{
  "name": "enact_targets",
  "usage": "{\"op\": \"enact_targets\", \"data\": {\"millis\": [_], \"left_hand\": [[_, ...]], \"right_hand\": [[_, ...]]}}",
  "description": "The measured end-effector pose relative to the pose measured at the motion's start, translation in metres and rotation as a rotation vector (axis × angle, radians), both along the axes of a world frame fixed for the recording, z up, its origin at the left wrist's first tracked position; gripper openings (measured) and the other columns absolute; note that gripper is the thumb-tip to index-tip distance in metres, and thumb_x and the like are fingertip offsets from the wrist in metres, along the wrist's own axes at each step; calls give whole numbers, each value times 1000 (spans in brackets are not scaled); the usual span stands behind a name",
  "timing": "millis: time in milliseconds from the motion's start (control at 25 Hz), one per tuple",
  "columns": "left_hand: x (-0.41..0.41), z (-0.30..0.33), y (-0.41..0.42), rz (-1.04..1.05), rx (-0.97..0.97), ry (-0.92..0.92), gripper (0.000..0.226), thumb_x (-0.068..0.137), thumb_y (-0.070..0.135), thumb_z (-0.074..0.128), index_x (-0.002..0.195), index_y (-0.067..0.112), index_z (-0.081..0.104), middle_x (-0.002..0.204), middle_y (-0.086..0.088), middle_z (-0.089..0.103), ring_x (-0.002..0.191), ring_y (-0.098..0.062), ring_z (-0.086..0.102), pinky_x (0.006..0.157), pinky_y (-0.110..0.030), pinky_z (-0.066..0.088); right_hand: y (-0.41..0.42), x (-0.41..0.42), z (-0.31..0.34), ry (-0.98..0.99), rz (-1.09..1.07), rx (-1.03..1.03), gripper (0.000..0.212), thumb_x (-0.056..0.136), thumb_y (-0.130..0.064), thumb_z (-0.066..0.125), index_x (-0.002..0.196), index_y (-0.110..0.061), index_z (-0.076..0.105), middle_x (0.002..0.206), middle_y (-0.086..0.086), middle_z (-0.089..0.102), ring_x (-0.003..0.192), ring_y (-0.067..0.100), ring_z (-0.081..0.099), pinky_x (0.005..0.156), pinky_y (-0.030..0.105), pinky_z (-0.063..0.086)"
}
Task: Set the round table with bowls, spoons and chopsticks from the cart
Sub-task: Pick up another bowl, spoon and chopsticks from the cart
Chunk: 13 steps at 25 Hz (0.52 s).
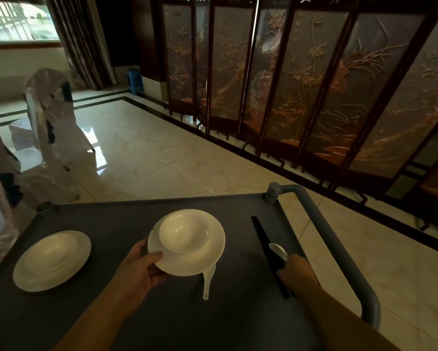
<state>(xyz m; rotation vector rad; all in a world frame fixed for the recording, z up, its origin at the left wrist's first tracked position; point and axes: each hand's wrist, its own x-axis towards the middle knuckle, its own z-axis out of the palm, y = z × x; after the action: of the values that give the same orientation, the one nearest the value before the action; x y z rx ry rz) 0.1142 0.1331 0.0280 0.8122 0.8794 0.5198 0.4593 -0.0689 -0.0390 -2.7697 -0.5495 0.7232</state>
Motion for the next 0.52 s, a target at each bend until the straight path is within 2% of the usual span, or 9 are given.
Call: {"op": "enact_targets", "data": {"millis": [160, 320, 440, 520], "left_hand": [[-6, 3, 5, 11, 5, 0, 69, 87, 3, 65, 146, 32, 43, 133, -14, 59, 112, -40, 66, 71, -50, 63], [-9, 6, 10, 12, 7, 1, 72, 86, 5, 67, 146, 35, 42, 131, -14, 60, 110, -40, 67, 72, -51, 63], [-8, 9, 16, 1, 3, -13, 70, 86, 5, 67, 145, 35, 44, 129, -13, 61, 108, -39, 69, 70, -50, 63], [-4, 11, 19, -20, 6, -18, 69, 86, 5, 67, 144, 35, 45, 128, -13, 63, 105, -38, 71, 70, -49, 63]], "right_hand": [[3, -6, 0, 35, -11, 5, 41, 86, -27, 75, 122, -13, 61, 84, -2, 60, 71, 11, 61, 50, 20, 43], [2, -12, 4, -34, -36, 6, 40, 91, -26, 69, 127, -11, 58, 82, -2, 57, 69, 10, 57, 55, 22, 46], [4, -27, 19, -83, -82, 109, 36, 97, -29, 62, 127, -10, 56, 96, 6, 66, 79, 17, 64, 65, 30, 53], [4, -38, 35, -95, -113, 196, 29, 100, -28, 57, 123, -10, 59, 94, 7, 68, 78, 19, 66, 63, 31, 55]]}}
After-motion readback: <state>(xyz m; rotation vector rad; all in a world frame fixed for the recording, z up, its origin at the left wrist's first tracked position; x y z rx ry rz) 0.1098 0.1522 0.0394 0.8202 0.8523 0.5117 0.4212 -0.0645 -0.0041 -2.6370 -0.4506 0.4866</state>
